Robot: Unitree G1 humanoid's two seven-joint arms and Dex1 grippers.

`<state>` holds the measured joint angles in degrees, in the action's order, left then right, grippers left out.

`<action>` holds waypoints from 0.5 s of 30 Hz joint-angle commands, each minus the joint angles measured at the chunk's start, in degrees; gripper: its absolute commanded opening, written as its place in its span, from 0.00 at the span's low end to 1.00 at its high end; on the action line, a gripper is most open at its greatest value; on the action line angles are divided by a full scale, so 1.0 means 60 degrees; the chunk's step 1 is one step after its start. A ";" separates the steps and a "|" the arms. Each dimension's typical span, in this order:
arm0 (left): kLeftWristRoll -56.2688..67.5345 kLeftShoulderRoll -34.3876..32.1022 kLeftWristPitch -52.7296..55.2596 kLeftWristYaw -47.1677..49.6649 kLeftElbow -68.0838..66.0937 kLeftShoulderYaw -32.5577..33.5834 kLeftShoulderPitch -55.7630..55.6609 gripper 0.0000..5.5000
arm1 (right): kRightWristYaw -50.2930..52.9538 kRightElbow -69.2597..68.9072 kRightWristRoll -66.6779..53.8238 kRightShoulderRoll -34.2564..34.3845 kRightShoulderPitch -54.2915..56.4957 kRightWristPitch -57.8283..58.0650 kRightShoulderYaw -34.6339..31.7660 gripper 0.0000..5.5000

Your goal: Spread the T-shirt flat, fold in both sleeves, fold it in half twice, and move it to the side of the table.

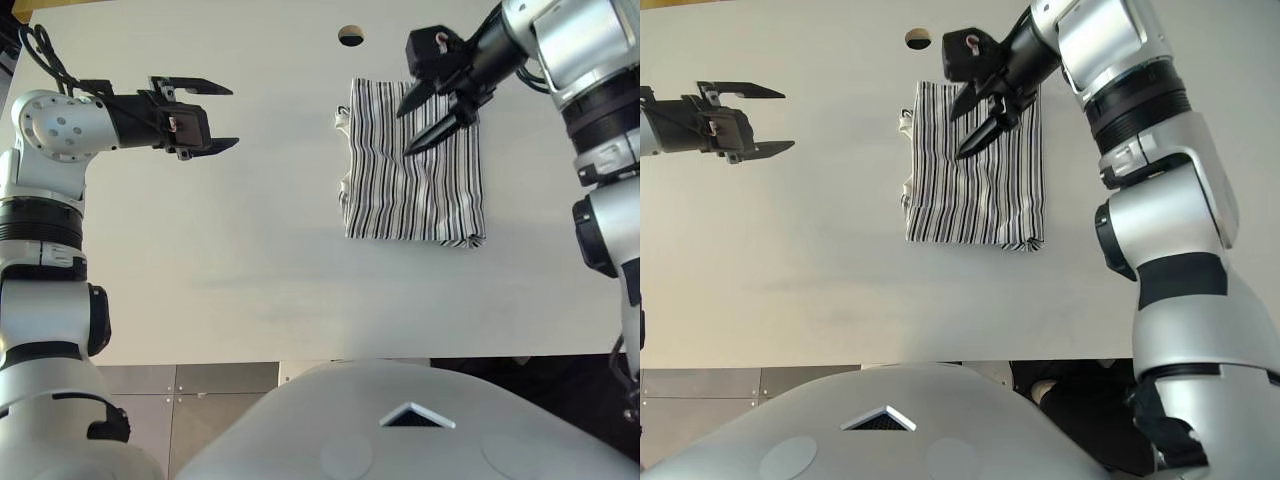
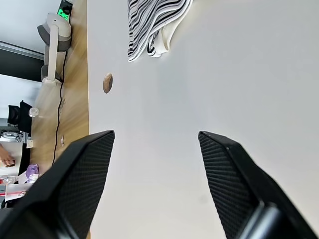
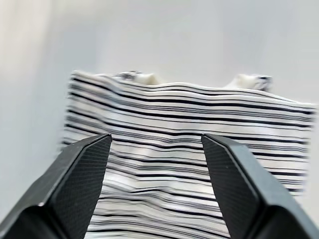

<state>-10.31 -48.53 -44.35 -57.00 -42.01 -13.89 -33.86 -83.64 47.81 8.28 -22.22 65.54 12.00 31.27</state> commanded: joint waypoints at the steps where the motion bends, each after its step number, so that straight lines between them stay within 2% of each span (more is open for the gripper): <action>1: -0.0031 0.0054 -0.0012 -0.0027 -0.0034 -0.0029 -0.0200 0.57 | 0.2509 0.1854 0.0809 0.0970 0.0211 -0.1063 -0.0071 0.61; 8: -0.0001 0.0113 -0.0060 -0.0112 0.0053 -0.0045 -0.0249 0.57 | 0.3780 0.3850 0.2246 0.1693 0.0022 -0.1802 0.0479 0.61; 15: 0.0029 0.0099 -0.0041 -0.0106 0.0243 -0.0031 -0.0106 0.57 | 0.3442 0.4357 0.2763 0.2060 -0.0284 -0.1830 0.0464 0.61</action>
<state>-10.25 -47.71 -44.56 -57.18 -41.43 -13.89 -34.49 -61.97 73.26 24.59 -11.52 65.42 0.91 34.62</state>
